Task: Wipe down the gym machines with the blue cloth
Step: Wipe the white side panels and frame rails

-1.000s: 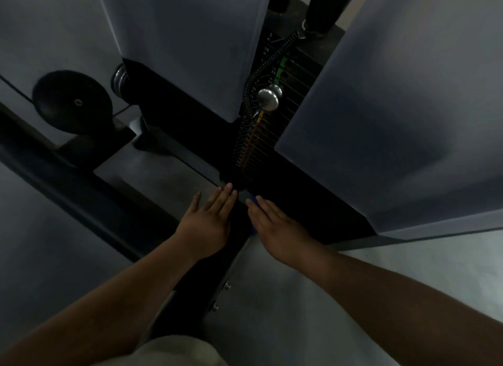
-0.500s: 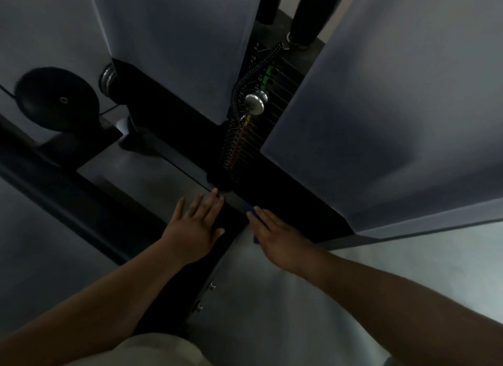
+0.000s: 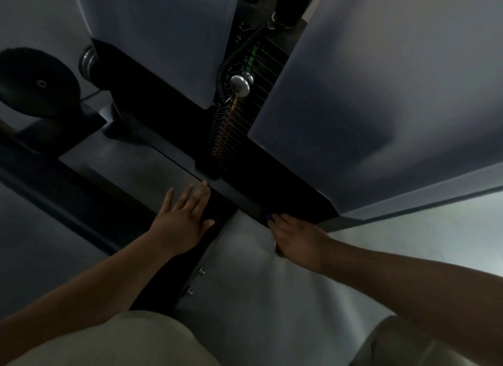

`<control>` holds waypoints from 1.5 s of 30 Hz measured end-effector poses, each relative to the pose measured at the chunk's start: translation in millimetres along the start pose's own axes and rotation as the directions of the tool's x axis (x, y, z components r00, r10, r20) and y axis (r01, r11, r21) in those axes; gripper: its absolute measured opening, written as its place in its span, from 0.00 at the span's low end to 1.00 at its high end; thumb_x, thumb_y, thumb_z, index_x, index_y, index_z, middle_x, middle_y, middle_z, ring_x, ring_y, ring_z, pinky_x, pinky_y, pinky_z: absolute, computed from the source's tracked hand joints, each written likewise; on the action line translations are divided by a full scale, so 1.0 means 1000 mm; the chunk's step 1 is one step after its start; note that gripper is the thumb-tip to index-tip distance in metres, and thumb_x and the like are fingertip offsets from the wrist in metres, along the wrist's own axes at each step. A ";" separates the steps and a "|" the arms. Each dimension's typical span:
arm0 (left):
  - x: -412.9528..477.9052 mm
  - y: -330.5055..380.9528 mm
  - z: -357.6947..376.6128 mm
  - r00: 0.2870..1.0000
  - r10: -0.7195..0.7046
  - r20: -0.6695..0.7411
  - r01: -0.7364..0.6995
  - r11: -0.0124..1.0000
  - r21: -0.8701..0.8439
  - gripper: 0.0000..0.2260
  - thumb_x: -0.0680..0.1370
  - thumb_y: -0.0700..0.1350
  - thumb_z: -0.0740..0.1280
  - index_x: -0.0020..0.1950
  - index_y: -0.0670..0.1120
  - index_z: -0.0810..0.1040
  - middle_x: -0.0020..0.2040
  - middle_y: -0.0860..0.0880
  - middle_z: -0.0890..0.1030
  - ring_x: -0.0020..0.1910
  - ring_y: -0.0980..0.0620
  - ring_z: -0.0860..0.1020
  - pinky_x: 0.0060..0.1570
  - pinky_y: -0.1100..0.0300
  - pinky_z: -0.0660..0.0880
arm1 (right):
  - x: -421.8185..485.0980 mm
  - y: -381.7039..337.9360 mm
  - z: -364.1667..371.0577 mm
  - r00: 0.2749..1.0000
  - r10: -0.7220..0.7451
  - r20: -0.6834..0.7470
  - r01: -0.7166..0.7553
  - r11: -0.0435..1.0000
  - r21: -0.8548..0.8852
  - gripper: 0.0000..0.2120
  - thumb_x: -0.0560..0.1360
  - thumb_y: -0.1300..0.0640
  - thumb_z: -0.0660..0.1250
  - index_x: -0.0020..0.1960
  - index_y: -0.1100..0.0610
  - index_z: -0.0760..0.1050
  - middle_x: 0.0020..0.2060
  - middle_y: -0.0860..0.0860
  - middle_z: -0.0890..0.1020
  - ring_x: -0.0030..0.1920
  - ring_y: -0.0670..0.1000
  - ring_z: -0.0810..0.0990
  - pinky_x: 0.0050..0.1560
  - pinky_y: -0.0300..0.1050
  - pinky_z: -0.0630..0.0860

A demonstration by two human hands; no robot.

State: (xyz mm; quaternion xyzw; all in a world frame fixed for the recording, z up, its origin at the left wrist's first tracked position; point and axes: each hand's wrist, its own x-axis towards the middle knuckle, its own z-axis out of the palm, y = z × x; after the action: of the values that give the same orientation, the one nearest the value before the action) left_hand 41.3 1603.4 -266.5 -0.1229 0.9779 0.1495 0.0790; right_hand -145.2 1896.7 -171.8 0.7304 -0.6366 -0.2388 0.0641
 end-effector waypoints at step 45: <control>0.039 -0.073 -0.052 0.979 -0.201 -0.023 0.197 0.974 -0.115 0.37 0.89 0.53 0.54 0.88 0.51 0.32 0.87 0.54 0.31 0.88 0.49 0.37 0.85 0.41 0.37 | 0.176 -0.001 -0.016 0.994 0.106 -0.020 -0.091 0.930 0.356 0.24 0.77 0.60 0.49 0.63 0.62 0.80 0.74 0.67 0.76 0.79 0.68 0.71 0.81 0.60 0.68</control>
State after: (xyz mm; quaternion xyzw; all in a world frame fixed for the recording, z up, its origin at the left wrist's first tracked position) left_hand 17.4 1511.3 -244.3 -0.2271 0.9519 0.1932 0.0699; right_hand -124.0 1724.4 -204.8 0.7017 -0.7037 -0.1022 -0.0445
